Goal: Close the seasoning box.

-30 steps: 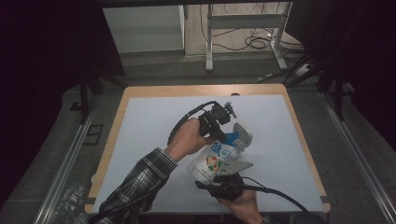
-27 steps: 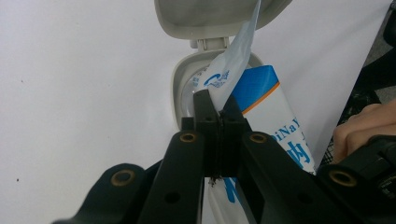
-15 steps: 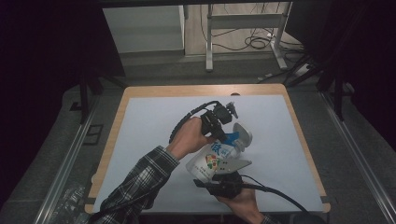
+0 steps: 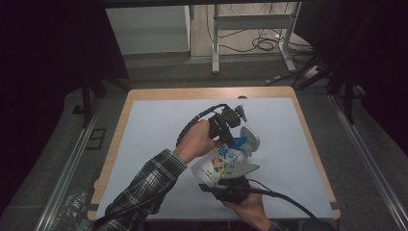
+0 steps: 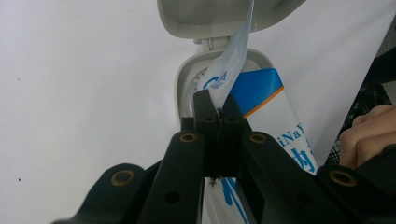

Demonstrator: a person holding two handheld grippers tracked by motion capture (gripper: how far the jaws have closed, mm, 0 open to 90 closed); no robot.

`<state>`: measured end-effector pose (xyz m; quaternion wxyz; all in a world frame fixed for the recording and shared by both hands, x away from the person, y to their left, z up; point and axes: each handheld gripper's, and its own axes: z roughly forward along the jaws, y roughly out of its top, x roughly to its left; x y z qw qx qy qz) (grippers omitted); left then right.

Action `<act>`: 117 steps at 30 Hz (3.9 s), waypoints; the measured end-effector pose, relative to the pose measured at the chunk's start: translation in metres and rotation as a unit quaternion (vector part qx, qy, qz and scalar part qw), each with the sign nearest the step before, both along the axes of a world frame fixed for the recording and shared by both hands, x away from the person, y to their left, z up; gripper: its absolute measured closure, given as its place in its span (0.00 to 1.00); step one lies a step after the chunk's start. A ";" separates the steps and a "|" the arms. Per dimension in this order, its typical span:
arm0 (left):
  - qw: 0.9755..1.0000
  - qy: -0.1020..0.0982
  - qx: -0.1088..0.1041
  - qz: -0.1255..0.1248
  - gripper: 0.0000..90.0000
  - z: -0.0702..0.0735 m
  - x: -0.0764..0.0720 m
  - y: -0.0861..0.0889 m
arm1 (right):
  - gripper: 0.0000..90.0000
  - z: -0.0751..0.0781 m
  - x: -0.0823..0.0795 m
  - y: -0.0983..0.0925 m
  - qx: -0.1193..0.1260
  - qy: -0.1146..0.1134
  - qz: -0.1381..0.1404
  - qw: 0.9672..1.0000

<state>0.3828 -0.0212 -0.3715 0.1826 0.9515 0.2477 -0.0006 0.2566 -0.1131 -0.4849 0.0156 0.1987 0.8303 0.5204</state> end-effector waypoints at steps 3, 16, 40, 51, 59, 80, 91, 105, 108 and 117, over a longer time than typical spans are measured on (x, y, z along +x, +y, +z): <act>1.000 0.001 0.002 -0.001 1.00 0.000 0.001 -0.001 | 0.84 0.000 0.000 0.000 0.002 -0.001 0.001 1.000; 1.000 0.003 0.001 -0.001 1.00 -0.001 0.003 -0.004 | 0.85 0.002 0.001 0.001 0.005 -0.005 -0.004 1.000; 1.000 0.004 0.004 -0.001 1.00 -0.001 0.002 -0.004 | 0.85 0.001 0.000 0.002 0.006 -0.011 -0.004 1.000; 1.000 0.006 0.005 0.000 1.00 -0.001 0.002 -0.002 | 0.85 0.002 -0.001 0.003 0.005 -0.013 -0.002 1.000; 1.000 0.008 0.010 -0.001 1.00 0.000 0.001 -0.003 | 0.85 0.003 -0.002 0.005 0.005 -0.014 -0.001 1.000; 1.000 0.012 0.017 -0.004 1.00 0.000 0.003 -0.003 | 0.85 0.004 -0.002 0.006 0.006 -0.015 0.001 1.000; 1.000 0.014 0.019 -0.005 1.00 0.000 0.004 -0.003 | 0.85 0.006 -0.002 0.008 0.005 -0.022 0.001 1.000; 1.000 0.017 0.021 -0.005 1.00 0.000 0.004 -0.004 | 0.85 0.008 -0.002 0.008 0.006 -0.023 0.001 1.000; 1.000 0.016 0.021 -0.005 1.00 0.000 0.004 -0.004 | 0.85 0.008 -0.002 0.008 0.005 -0.026 0.000 1.000; 1.000 0.016 0.020 -0.004 1.00 0.000 0.004 -0.003 | 0.85 0.008 -0.002 0.008 0.008 -0.027 0.000 1.000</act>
